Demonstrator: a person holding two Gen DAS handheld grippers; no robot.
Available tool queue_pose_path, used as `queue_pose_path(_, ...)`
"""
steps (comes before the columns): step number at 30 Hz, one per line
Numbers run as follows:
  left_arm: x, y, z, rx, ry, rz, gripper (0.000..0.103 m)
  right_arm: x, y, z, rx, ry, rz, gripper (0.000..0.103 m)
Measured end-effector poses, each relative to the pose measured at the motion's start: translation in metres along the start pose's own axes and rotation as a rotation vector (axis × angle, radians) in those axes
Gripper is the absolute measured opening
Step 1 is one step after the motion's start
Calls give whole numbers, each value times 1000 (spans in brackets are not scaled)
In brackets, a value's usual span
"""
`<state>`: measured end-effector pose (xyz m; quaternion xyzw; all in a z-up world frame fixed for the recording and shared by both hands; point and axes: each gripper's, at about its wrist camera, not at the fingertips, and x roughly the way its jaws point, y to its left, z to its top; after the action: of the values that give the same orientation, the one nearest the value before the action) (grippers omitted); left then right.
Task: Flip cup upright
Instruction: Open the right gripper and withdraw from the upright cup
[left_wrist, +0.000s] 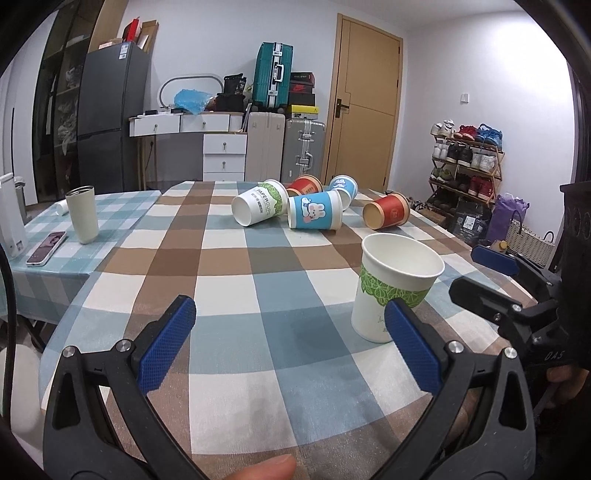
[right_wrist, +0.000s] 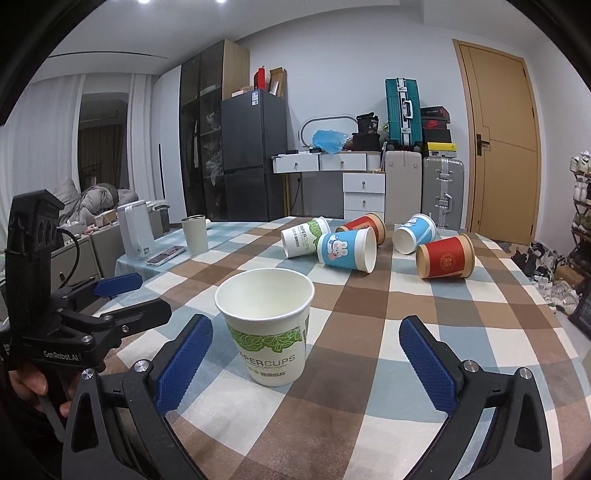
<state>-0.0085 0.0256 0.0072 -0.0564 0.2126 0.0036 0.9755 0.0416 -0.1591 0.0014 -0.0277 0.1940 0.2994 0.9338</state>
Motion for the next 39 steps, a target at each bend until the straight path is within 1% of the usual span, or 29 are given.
queue_pose_path(10,3,0,2,5,-13,-7,102,-8,-6,-3,9,-41,9,103)
queue_pose_path(18,5,2,-1,4,-9,2,102,-10,-6,-5,7,-51,7,103)
queue_pose_path(29,5,1,-7,19,-8,-8,102,-14,-7,-5,7,-71,-4,103)
queue_pose_path(39,3,-1,-7,21,-12,-6,102,-14,-7,-7,-4,-69,1,103)
